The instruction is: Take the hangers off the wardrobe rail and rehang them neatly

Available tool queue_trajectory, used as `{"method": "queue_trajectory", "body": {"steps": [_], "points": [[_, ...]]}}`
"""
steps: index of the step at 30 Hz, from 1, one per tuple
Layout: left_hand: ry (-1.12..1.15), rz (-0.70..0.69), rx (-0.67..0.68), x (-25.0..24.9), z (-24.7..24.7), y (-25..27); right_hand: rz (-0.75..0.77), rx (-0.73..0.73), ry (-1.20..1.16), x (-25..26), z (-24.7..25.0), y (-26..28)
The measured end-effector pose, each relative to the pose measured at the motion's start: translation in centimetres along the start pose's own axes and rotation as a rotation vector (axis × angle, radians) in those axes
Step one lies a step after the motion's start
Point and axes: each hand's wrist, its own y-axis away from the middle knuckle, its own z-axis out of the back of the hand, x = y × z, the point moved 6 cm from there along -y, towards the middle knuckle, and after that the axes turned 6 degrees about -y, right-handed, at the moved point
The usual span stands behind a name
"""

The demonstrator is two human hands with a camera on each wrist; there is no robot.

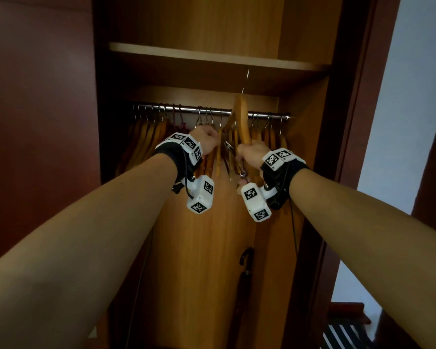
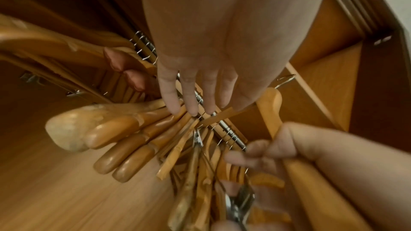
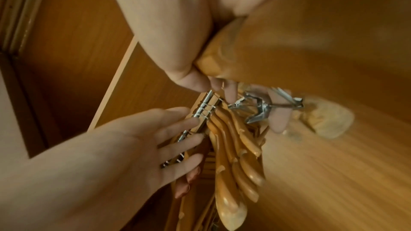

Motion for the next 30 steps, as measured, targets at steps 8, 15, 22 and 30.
{"method": "queue_trajectory", "body": {"steps": [8,15,22,30], "points": [[-0.199,-0.022,0.020,0.3,-2.5,-3.0,0.031,0.001,-0.081,0.0,-1.2,-3.6],[-0.423,-0.066,0.103,1.2,-4.1,-6.0,0.018,-0.006,-0.041,-1.1,-2.5,-7.7],[-0.555,-0.132,0.222,2.4,-5.6,-9.5,-0.034,0.003,-0.027,-0.6,-4.4,-11.4],[-0.762,-0.214,0.287,4.3,-6.5,-12.6,-0.060,0.031,0.094,-1.4,-6.1,-14.7]]}}
